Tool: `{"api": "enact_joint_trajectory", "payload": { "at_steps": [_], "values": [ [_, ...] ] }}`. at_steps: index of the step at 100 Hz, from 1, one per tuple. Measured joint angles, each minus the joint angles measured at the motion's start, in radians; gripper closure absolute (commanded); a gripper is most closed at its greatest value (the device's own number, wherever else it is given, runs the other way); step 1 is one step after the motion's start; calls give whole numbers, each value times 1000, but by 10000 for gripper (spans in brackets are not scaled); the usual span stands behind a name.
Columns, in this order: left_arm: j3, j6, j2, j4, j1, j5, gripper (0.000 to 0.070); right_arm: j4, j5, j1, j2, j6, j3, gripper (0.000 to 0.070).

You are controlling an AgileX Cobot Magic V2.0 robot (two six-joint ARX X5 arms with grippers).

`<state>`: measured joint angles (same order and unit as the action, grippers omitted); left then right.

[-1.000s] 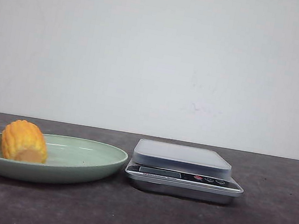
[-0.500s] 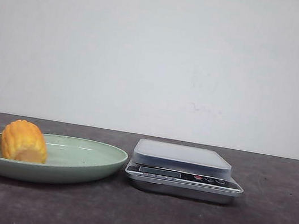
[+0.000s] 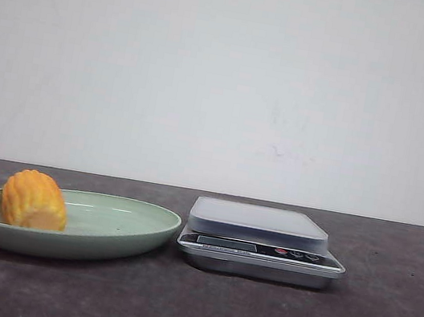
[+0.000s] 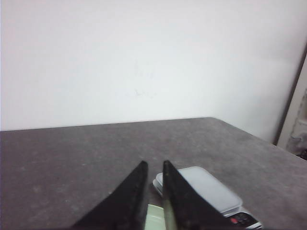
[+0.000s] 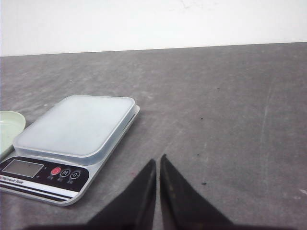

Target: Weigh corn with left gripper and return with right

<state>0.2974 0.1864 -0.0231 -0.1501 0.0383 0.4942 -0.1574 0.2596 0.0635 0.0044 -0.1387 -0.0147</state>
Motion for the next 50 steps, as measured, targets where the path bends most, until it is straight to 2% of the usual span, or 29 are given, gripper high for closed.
{"api": "enact_joint_trajectory", "payload": {
  "at_steps": [26,50],
  "values": [
    [-184,13,17,-3,-30,-80,684,0,0,0,0,0,0,693],
    [-259,9,17,3,-38,-262,684,0,0,0,0,0,0,693]
  ]
}}
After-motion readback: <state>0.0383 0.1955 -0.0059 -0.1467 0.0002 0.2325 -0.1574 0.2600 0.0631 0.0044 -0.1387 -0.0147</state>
